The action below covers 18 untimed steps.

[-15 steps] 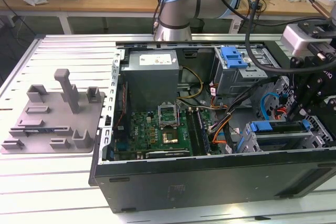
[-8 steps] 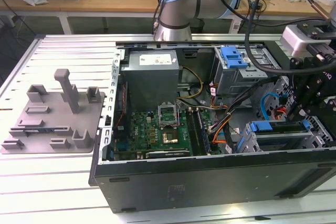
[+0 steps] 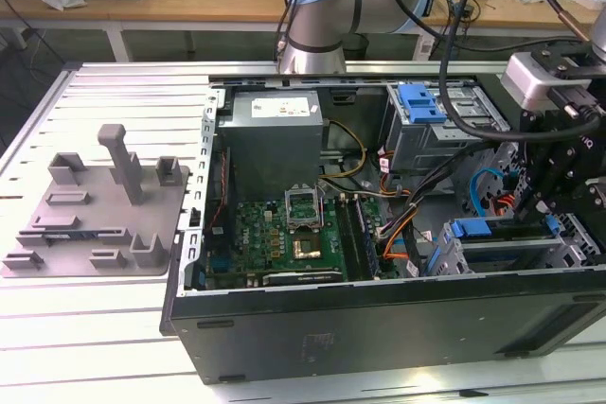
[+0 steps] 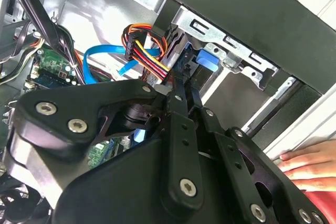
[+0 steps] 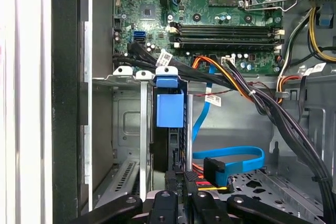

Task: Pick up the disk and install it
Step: 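Insert the first disk wire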

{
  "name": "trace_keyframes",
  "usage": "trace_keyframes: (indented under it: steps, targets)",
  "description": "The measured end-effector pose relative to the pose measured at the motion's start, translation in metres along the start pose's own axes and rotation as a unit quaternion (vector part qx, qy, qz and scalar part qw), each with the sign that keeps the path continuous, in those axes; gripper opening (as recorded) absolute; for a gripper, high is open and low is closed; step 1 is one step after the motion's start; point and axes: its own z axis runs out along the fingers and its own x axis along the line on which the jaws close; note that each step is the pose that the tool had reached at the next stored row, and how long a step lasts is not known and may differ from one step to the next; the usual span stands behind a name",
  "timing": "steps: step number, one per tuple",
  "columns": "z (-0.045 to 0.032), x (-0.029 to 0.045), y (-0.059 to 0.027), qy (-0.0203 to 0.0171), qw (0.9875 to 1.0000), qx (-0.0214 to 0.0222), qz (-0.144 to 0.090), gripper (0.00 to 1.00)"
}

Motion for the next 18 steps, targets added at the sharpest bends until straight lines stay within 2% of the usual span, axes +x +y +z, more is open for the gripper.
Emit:
trace_keyframes:
  steps: [3, 18]
  targets:
    - [0.0009, 0.0002, -0.0007, -0.0015, 1.0, 0.0, 0.001, 0.17]
    - [0.0064, 0.0003, -0.0006, -0.0018, 1.0, 0.0003, 0.001, 0.17]
